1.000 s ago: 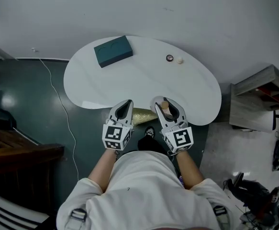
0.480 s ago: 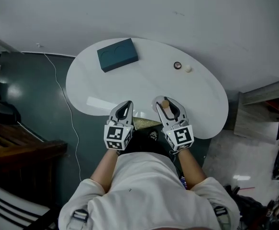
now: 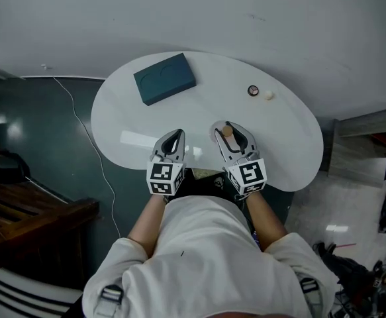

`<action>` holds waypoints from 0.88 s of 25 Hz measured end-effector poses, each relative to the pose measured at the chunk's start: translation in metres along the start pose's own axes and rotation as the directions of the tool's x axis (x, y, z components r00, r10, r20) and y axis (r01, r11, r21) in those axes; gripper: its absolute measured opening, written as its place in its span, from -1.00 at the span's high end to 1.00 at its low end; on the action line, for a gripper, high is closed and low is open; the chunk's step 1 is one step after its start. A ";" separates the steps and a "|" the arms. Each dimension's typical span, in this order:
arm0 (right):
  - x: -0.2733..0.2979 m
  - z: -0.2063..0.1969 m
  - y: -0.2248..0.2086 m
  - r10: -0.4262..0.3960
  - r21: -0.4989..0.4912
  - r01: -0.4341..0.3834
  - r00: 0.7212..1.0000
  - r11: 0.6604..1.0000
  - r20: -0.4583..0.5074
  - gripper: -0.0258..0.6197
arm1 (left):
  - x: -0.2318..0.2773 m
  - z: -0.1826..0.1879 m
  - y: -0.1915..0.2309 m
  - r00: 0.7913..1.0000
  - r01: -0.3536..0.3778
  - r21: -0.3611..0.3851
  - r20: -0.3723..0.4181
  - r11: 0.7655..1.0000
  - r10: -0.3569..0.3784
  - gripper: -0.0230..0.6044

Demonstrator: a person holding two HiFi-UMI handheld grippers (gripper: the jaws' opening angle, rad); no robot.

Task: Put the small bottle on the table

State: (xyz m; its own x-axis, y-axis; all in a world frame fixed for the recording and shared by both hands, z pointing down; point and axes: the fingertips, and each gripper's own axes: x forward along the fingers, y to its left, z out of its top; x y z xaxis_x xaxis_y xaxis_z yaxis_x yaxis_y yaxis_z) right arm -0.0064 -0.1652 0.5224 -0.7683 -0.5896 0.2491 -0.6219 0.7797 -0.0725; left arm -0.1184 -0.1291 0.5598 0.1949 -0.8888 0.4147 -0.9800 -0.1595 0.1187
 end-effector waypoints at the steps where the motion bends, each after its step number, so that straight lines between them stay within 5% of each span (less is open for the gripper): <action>1: 0.008 0.000 -0.001 -0.004 0.003 0.004 1.000 1.000 -0.006 0.50 | 0.004 -0.001 0.007 1.000 0.002 -0.002 -0.007 1.000 -0.002 0.86; 22: 0.143 -0.049 -0.010 -0.085 0.029 0.090 0.987 0.996 -0.138 0.50 | 0.072 -0.045 0.114 0.989 0.065 -0.015 -0.133 0.998 -0.066 0.86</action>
State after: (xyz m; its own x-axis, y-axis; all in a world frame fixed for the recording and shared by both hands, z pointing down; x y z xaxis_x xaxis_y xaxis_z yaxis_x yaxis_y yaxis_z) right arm -0.1028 -0.2468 0.6057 -0.6840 -0.6192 0.3856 -0.6928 0.7170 -0.0777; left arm -0.2144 -0.1917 0.6437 0.2630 -0.8113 0.5222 -0.9646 -0.2104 0.1588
